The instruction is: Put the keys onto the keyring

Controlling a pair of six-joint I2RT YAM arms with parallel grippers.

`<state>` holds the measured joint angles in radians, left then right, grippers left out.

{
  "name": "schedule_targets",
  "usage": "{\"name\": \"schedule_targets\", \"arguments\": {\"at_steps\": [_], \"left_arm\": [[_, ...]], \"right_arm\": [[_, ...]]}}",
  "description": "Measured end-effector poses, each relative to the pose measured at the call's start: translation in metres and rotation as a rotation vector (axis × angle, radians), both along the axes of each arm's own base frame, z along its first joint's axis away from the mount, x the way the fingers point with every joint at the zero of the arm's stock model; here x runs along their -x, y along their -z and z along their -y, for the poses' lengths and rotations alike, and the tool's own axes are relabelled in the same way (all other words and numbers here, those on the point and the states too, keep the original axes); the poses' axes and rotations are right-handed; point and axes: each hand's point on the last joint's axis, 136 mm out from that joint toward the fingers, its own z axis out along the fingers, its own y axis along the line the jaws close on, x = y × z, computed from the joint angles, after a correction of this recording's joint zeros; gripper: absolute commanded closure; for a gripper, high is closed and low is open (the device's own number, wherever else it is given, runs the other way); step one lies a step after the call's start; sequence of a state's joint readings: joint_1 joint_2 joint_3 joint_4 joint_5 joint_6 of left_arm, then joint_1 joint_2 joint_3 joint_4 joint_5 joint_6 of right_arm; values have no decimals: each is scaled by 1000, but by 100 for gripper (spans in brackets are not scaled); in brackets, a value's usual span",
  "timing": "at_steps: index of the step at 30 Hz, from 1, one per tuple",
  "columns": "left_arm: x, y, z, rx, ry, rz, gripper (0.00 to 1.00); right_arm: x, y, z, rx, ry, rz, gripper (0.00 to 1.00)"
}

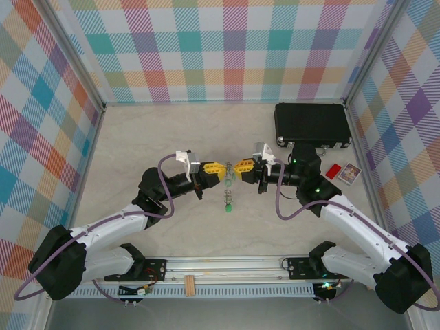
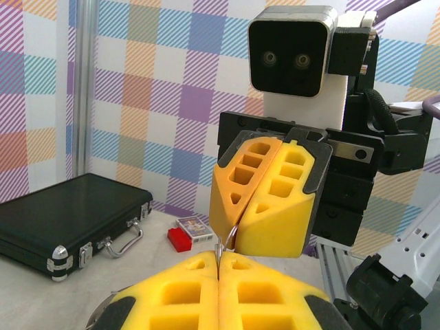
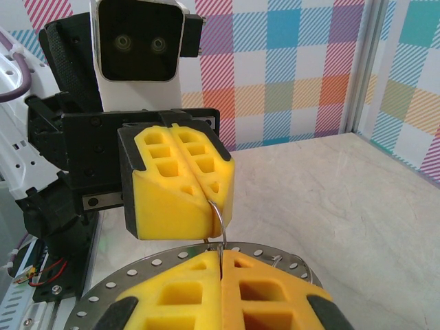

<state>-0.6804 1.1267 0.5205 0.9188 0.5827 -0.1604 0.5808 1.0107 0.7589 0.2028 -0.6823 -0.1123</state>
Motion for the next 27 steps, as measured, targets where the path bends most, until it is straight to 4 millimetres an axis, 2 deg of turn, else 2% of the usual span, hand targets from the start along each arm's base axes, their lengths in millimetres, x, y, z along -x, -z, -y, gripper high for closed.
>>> {"name": "schedule_targets", "arguments": {"at_steps": [27], "left_arm": [[1,0,0,0,5,0,100]], "right_arm": [[1,2,-2,0,-20,-5,100]]}}
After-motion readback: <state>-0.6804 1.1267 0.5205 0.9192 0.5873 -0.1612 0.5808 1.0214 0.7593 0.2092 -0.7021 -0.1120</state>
